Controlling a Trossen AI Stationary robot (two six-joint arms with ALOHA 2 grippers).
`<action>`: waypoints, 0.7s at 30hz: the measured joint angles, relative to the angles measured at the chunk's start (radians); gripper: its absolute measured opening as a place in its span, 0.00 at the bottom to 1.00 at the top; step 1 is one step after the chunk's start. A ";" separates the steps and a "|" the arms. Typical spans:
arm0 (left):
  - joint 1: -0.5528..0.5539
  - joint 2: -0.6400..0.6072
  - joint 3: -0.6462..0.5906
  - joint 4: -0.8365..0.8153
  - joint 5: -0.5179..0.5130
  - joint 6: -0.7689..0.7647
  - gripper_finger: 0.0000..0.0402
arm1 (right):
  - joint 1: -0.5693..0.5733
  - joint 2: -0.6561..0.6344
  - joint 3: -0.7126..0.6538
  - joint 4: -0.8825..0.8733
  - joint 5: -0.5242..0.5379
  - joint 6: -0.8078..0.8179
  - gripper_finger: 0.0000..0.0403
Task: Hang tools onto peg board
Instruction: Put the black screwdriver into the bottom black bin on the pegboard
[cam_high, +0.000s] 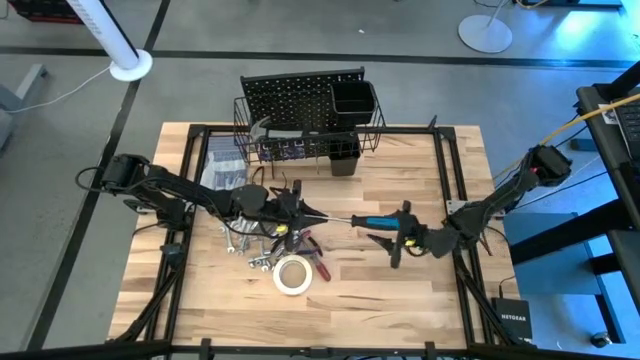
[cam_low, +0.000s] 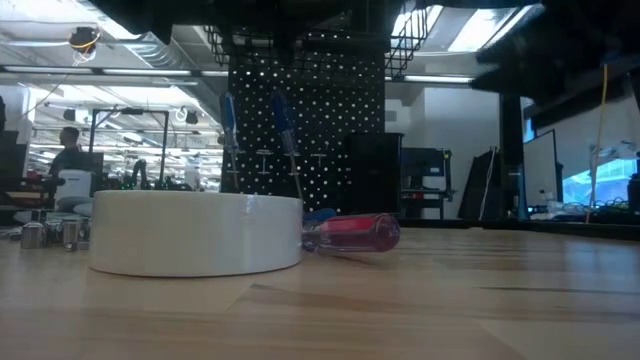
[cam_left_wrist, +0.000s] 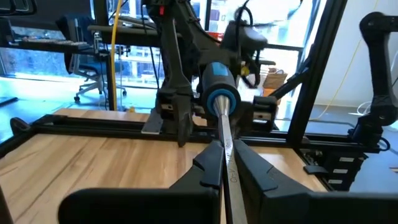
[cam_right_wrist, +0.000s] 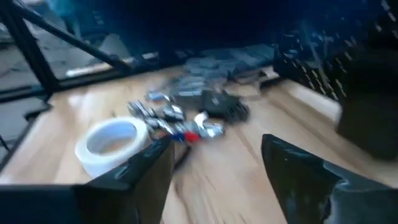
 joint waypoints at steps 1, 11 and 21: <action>-0.001 0.000 0.000 0.001 0.000 -0.001 0.02 | -0.020 0.006 0.000 0.051 -0.021 -0.053 0.64; -0.003 0.001 0.000 -0.005 -0.001 -0.007 0.02 | -0.070 0.006 0.000 0.519 -0.127 -0.527 0.67; 0.001 0.007 -0.002 -0.009 -0.004 -0.004 0.02 | -0.250 0.026 0.001 0.625 -0.435 -0.485 0.56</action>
